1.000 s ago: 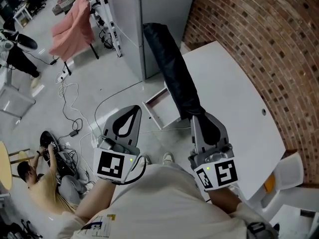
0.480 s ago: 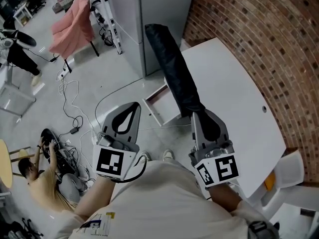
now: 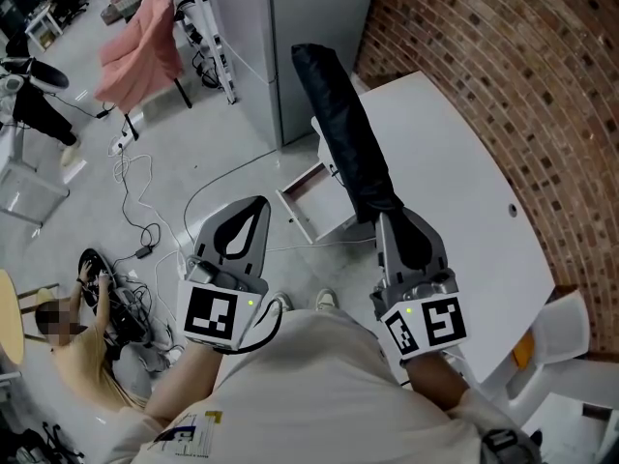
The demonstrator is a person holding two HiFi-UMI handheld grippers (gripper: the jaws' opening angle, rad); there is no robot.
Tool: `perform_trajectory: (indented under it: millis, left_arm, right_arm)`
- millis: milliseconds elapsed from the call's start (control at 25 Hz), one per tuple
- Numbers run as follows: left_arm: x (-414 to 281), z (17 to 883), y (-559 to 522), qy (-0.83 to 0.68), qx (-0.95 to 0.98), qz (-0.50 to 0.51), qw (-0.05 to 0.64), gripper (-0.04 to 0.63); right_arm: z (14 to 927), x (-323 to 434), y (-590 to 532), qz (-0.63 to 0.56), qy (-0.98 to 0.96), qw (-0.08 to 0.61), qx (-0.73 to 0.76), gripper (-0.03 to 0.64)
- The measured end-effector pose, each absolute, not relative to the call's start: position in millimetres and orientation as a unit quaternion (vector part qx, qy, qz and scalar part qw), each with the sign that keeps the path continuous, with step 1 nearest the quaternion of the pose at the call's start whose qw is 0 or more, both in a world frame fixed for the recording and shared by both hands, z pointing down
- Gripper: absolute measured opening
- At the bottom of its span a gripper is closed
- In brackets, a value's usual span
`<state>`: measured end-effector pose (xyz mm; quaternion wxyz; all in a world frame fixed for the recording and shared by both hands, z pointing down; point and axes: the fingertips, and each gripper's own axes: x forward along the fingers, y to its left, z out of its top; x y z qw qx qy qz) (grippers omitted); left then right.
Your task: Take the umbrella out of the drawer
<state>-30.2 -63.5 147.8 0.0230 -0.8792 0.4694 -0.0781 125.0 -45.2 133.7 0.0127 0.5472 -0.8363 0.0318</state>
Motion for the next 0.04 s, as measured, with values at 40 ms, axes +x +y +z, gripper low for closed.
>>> perform_trajectory:
  millis: [40]
  left_arm:
    - [-31.3,147.8,-63.3,0.470,-0.879,-0.078,0.023,0.008]
  right_arm:
    - [134.5,125.2,-45.0,0.033,-0.836,0.014,0.548,0.018]
